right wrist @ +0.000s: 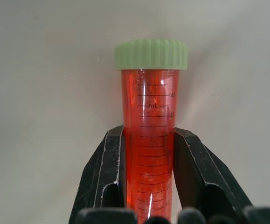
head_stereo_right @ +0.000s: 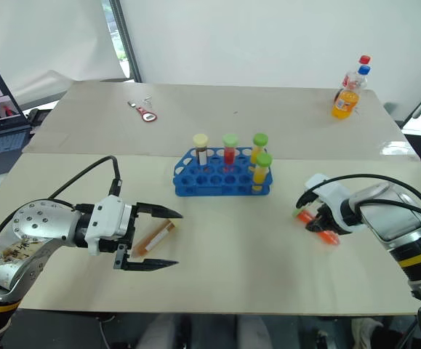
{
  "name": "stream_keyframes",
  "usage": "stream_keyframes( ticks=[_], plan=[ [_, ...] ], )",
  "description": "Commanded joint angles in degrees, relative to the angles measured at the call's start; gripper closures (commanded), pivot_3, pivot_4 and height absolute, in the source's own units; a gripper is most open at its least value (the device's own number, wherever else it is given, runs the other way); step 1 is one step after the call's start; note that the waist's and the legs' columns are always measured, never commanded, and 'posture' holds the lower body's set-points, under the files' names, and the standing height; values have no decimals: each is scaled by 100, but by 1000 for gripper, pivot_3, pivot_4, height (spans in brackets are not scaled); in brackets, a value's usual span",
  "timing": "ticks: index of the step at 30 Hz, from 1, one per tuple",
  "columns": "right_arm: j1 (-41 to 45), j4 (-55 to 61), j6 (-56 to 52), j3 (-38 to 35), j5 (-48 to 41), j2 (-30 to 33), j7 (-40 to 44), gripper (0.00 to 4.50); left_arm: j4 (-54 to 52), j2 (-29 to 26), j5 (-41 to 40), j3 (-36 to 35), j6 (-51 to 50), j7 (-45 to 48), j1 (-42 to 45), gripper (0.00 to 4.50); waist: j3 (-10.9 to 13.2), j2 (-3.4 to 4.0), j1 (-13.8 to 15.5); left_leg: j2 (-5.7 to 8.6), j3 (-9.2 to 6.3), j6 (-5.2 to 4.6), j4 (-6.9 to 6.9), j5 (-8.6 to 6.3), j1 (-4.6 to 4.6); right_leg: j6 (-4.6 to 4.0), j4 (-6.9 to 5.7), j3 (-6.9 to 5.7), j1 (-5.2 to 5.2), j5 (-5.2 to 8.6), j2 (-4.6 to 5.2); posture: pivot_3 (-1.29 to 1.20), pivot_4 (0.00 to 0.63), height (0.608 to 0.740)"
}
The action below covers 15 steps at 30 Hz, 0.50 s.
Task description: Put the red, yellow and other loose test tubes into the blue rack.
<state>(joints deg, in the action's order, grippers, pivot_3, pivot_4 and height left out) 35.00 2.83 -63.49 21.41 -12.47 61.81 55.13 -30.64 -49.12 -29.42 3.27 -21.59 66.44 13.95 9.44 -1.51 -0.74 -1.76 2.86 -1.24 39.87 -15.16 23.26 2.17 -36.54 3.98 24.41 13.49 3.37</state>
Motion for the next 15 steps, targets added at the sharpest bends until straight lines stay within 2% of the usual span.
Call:
stream_keyframes(
  ticks=[1, 5, 10, 13, 15],
  plan=[
    [9, 422, 149, -321, -174, 147, 307, 3504, 43, -20, -115, -368, -65, -174, -92, 0, 0, 0, 0, 0, 0, 0, 0, 0, 0, 0, 0, 0, 0, 0, 0, 0, 150, 733],
    [-128, 1263, -134, -1210, -931, -284, 312, 3504, 484, 118, -215, -973, -220, -634, -198, 0, 1, 1, -5, -4, -15, 0, 0, 0, 0, 0, -10, 0, 7, 0, -1, 0, 150, 733],
    [-539, 1881, 367, -2579, -1579, -2032, -652, 3504, 741, 37, -9, -1197, -76, -695, -402, 0, 0, -5, -13, -5, -51, 0, -2, 0, -3, 0, -10, -4, -1, 0, -6, 0, 150, 733],
    [-579, 1770, 1518, -2568, -1201, -3066, -1428, 3505, 828, 22, 290, -1140, 35, -839, -412, 0, 1, -5, 9, 0, -50, 2, 1, 1, 1, 0, -14, -4, 1, 0, -1, 0, 150, 733],
    [-520, 1628, 1943, -2551, -1041, -3484, -1786, 3505, 858, 52, 415, -1093, 99, -900, -381, 0, 1, -4, 14, 3, -48, 4, 3, 2, 3, 1, -15, -4, 2, -1, 2, 0, 150, 733]
  ],
)
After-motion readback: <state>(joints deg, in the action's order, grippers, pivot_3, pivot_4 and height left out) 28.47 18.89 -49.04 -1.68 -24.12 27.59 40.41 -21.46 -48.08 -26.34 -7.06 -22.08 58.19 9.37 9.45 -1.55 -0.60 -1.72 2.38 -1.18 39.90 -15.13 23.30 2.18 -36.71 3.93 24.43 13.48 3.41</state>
